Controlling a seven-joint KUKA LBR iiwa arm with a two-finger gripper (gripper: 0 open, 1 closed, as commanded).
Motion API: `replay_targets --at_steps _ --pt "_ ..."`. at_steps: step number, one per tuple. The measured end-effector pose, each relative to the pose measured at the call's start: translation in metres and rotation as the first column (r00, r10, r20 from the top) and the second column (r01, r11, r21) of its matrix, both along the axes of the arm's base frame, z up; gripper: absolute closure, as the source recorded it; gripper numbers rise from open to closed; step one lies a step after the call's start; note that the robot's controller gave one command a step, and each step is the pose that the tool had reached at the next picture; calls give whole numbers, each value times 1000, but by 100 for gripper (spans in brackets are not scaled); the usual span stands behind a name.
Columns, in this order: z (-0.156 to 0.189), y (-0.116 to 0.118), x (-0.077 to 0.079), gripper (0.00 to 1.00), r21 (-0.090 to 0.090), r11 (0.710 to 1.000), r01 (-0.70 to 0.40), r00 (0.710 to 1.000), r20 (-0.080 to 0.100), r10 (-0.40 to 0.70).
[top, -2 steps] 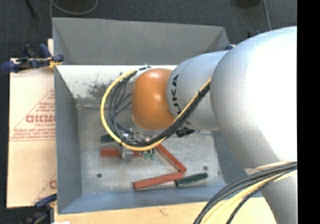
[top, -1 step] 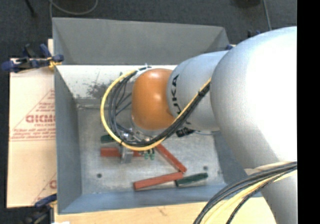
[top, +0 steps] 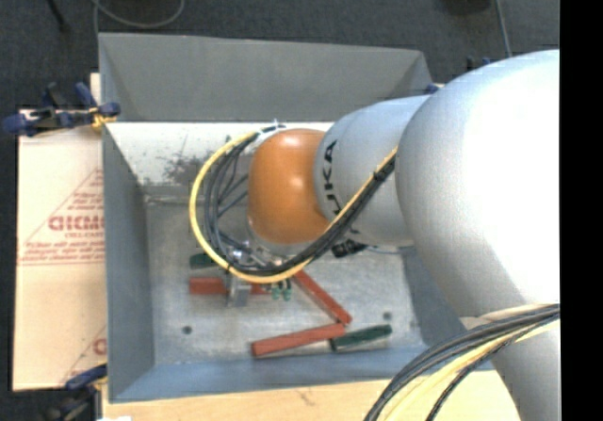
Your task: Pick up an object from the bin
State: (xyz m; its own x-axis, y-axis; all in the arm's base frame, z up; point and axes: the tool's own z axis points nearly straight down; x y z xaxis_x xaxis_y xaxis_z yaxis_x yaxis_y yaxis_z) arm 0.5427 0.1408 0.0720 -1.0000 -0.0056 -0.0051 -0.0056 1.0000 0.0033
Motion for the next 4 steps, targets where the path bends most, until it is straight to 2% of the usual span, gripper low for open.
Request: replay_targets --at_steps 4 --pt "0 0 0 100 0 1000 3 1000 0 -3"
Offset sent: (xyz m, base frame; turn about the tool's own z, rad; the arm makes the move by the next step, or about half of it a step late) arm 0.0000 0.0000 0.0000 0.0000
